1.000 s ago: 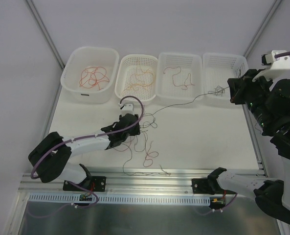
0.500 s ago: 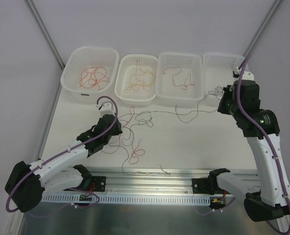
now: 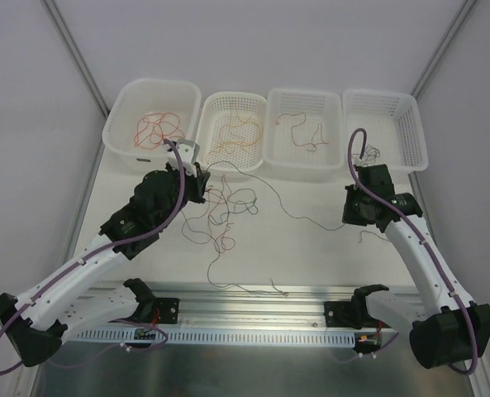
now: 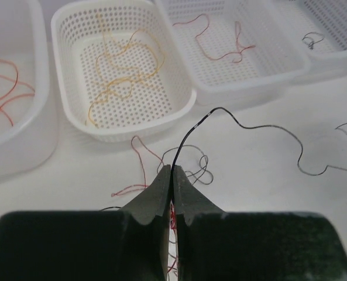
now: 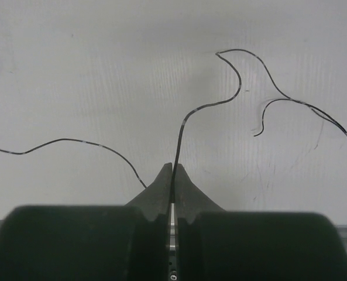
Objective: Untangle the cables
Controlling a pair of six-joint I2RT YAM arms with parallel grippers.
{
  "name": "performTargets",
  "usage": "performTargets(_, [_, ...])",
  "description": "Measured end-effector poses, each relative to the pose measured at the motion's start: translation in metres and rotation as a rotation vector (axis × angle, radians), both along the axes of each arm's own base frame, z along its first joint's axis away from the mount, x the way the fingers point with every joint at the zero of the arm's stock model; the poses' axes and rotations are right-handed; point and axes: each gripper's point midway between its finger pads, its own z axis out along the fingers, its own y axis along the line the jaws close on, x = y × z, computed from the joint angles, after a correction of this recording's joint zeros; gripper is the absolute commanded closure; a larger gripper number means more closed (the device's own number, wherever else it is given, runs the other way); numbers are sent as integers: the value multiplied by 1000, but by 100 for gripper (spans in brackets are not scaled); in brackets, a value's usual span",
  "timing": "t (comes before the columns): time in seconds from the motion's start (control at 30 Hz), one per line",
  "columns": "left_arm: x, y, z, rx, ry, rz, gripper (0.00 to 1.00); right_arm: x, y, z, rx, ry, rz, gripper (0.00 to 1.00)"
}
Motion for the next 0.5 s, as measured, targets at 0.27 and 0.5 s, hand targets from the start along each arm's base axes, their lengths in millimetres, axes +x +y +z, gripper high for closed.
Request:
performTargets(0.27, [-24,-60,86,69,-185,-222,100,-18,11,-50,54,144,8,99])
performTargets(0.5, [36,-41,12,317,52,-92,100,-14,14,-58,62,172,-2,45])
